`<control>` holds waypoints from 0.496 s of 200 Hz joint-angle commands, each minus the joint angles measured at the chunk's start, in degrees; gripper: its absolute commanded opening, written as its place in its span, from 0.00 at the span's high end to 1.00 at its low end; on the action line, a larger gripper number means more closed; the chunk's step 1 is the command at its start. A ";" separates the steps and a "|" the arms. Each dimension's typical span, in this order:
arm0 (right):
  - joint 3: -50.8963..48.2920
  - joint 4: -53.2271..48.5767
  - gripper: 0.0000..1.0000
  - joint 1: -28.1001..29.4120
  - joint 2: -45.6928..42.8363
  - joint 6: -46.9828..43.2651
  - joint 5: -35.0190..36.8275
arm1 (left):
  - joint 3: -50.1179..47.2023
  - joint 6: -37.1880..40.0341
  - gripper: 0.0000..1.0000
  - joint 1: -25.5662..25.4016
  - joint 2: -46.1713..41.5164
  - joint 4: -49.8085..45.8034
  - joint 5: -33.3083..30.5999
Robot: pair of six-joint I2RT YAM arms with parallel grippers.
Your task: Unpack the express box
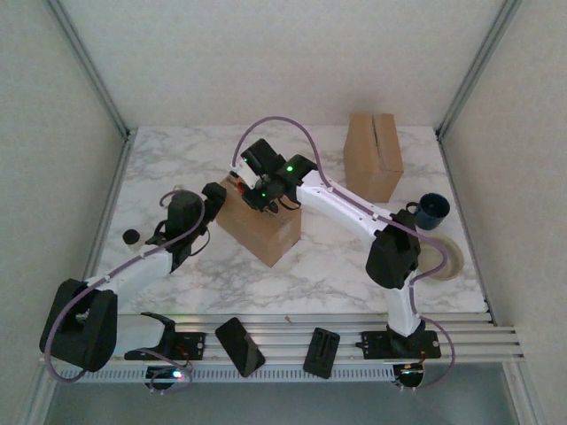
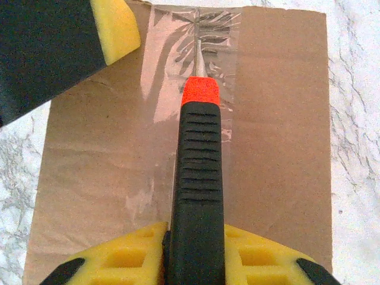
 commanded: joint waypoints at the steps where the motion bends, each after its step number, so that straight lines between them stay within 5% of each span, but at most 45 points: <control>1: 1.19 -0.85 1.00 0.82 0.55 -0.25 2.07 | -1.88 -0.94 0.01 0.46 0.71 0.43 -0.34; 60: 1.70 -0.81 1.00 1.26 1.20 0.02 3.25 | -2.18 -1.45 0.19 0.46 1.49 1.49 0.20; 99: 2.71 -0.75 1.00 1.44 1.80 0.19 4.18 | -1.84 -1.51 0.21 0.48 2.11 1.58 0.53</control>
